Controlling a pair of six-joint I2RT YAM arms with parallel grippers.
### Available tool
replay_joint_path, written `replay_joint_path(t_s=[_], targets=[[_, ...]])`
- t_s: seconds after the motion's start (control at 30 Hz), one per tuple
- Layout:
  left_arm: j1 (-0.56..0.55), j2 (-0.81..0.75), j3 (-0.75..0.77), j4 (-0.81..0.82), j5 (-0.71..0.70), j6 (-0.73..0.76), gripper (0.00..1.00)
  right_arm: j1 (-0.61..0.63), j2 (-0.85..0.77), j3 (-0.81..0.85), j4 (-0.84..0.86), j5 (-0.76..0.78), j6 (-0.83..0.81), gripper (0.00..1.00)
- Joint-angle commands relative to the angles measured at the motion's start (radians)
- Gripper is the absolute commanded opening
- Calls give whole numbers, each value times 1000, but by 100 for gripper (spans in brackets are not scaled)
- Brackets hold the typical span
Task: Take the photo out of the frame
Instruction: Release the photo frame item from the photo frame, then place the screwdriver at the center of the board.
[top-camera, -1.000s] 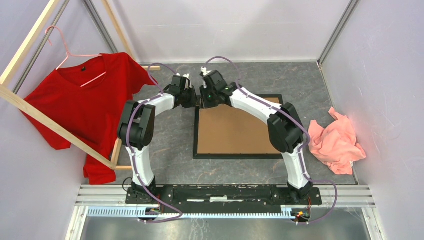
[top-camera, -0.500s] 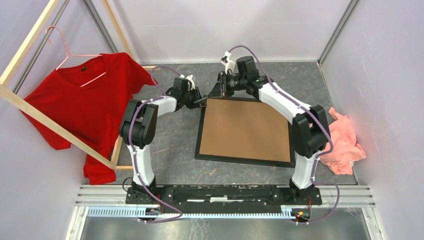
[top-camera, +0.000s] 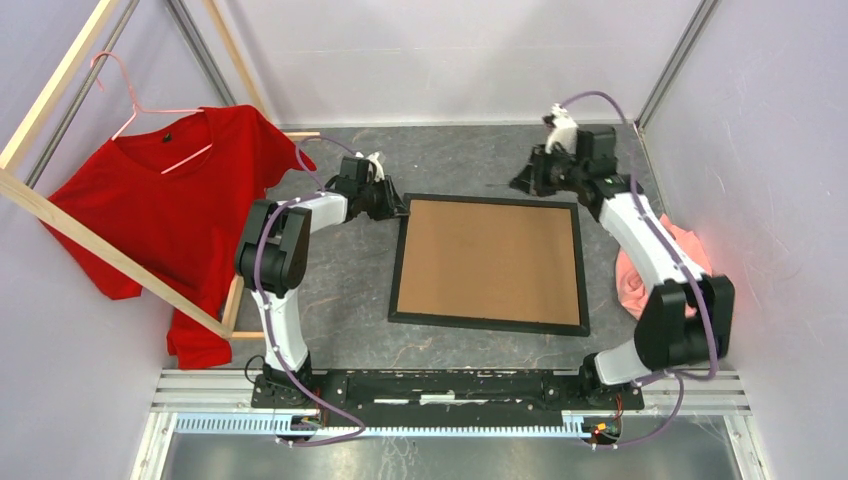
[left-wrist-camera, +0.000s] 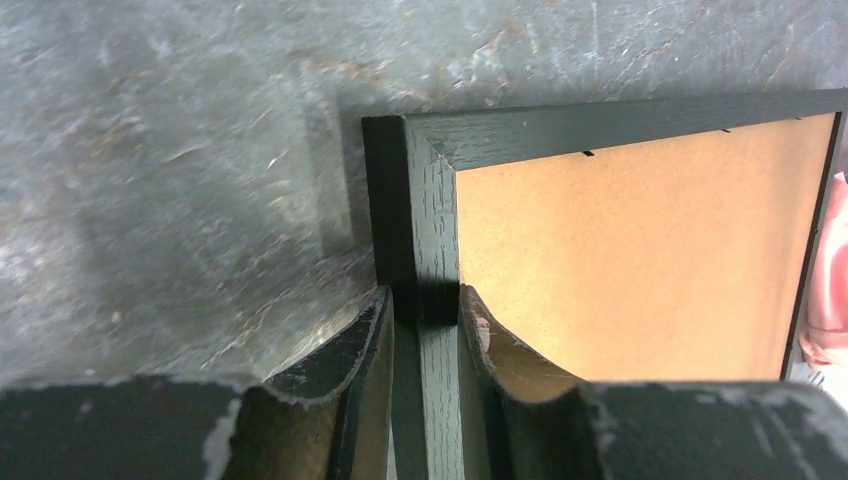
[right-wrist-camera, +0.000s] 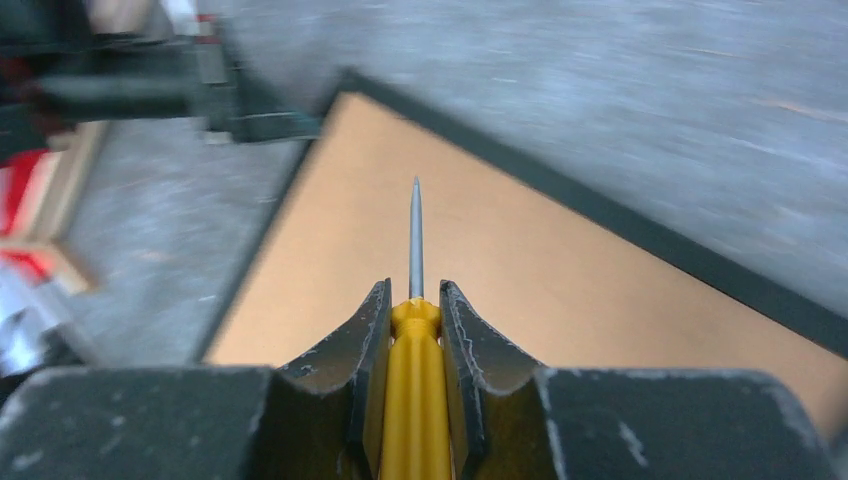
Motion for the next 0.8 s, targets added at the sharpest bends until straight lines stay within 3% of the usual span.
replay_joint_path(t_s=[0.0, 0.3, 0.5, 0.77], targets=[[49, -4, -30, -222, -42, 15, 2, -92, -181, -157, 111, 333, -155, 0], [126, 10, -2, -258, -55, 48, 2, -271, -362, -447, 334, 690, -260, 0], [156, -3, 2, -245, -37, 46, 2, -342, -357, -548, 435, 645, -355, 0], [156, -26, 11, -242, -18, 47, 2, -446, -146, -516, 461, 503, -365, 0]])
